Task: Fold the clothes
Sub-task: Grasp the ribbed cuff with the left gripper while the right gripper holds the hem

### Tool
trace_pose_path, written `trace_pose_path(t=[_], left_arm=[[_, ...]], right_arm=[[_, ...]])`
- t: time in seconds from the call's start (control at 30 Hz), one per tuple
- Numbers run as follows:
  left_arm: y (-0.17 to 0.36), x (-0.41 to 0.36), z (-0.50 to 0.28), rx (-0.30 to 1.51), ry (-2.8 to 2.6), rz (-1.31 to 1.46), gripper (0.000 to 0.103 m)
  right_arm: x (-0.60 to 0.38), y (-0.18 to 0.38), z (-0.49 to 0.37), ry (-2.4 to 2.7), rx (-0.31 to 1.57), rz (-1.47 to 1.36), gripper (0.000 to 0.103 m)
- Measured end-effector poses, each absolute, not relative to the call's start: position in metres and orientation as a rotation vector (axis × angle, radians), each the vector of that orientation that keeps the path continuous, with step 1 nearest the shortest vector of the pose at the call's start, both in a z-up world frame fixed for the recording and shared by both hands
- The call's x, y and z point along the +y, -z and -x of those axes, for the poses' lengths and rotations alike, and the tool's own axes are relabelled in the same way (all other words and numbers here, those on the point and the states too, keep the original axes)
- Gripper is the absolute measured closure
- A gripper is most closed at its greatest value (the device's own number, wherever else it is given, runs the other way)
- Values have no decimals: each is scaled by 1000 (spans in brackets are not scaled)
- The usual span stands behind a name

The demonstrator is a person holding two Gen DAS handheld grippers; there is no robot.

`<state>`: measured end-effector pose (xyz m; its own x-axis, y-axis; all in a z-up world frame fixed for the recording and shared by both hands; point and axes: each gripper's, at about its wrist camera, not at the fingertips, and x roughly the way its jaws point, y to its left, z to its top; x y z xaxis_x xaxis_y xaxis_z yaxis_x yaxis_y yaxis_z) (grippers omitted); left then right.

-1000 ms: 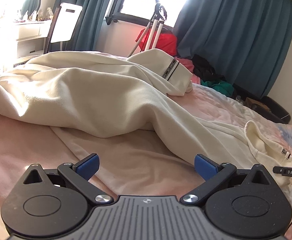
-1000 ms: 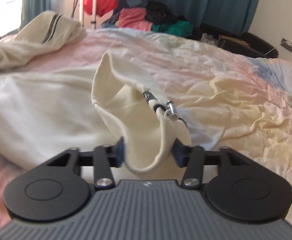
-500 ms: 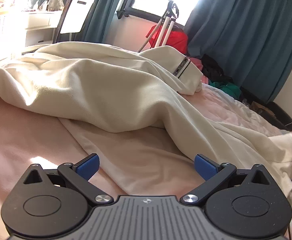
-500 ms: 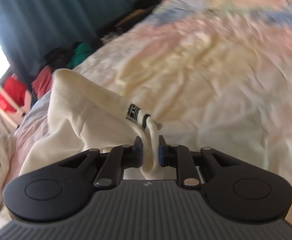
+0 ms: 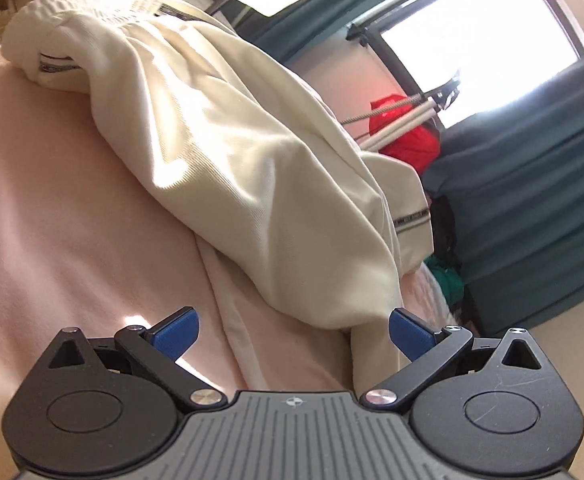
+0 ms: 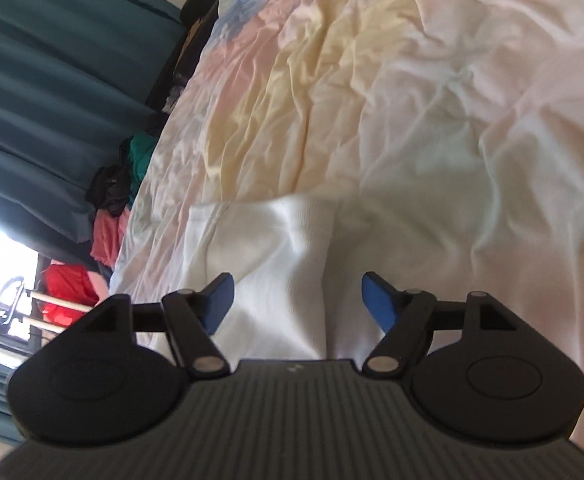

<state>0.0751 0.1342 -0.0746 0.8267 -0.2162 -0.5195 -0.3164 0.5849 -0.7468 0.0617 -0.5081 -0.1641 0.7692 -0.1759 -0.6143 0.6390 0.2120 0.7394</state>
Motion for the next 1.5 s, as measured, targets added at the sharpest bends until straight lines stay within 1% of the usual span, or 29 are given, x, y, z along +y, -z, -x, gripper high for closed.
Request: trace_pose_path(t=[0.13, 0.23, 0.33, 0.43, 0.5, 0.57, 0.63, 0.67, 0.7, 0.73, 0.77, 0.8, 0.9, 1.0, 1.17, 1.23, 1.37, 1.5], left_arm=[[69, 178, -69, 617, -164, 1081, 0], [71, 206, -76, 676, -196, 1134, 0], [87, 225, -89, 739, -211, 1234, 0], [103, 241, -99, 716, -227, 1335, 0], [108, 249, -105, 658, -232, 1386, 0], [110, 254, -110, 588, -228, 1414, 1], [109, 257, -114, 542, -232, 1403, 6], [108, 259, -116, 524, -240, 1388, 16], [107, 261, -117, 510, -250, 1369, 34], [107, 264, -117, 505, -267, 1355, 42], [108, 269, -118, 506, -287, 1348, 57], [109, 274, -118, 508, -298, 1354, 70], [104, 293, -114, 521, -306, 1342, 81], [66, 302, -108, 504, -330, 1219, 87], [-5, 327, -87, 531, -274, 1155, 89], [-22, 332, -76, 555, -269, 1127, 89], [-22, 338, -62, 610, -285, 1105, 90], [2, 346, -45, 689, -333, 1051, 90]], right_arm=[[-498, 163, -63, 547, 495, -1268, 30], [-493, 164, -69, 512, 522, -1261, 30], [-491, 170, -78, 481, 550, -1257, 31], [-493, 176, -86, 463, 544, -1249, 31], [-495, 177, -91, 458, 534, -1224, 31], [-496, 177, -96, 456, 527, -1197, 36], [-498, 178, -100, 461, 526, -1175, 48], [-500, 179, -102, 466, 527, -1163, 52], [-502, 180, -104, 473, 530, -1147, 69], [-503, 181, -105, 481, 534, -1132, 83], [-504, 182, -106, 484, 537, -1121, 85], [-505, 182, -107, 475, 536, -1122, 89], [-503, 178, -109, 473, 526, -1095, 93], [-505, 168, -103, 471, 470, -1082, 94], [-507, 147, -88, 489, 357, -1070, 95], [-508, 140, -81, 529, 333, -1054, 95], [-511, 129, -66, 637, 314, -979, 97], [-516, 133, -54, 740, 351, -925, 97]])
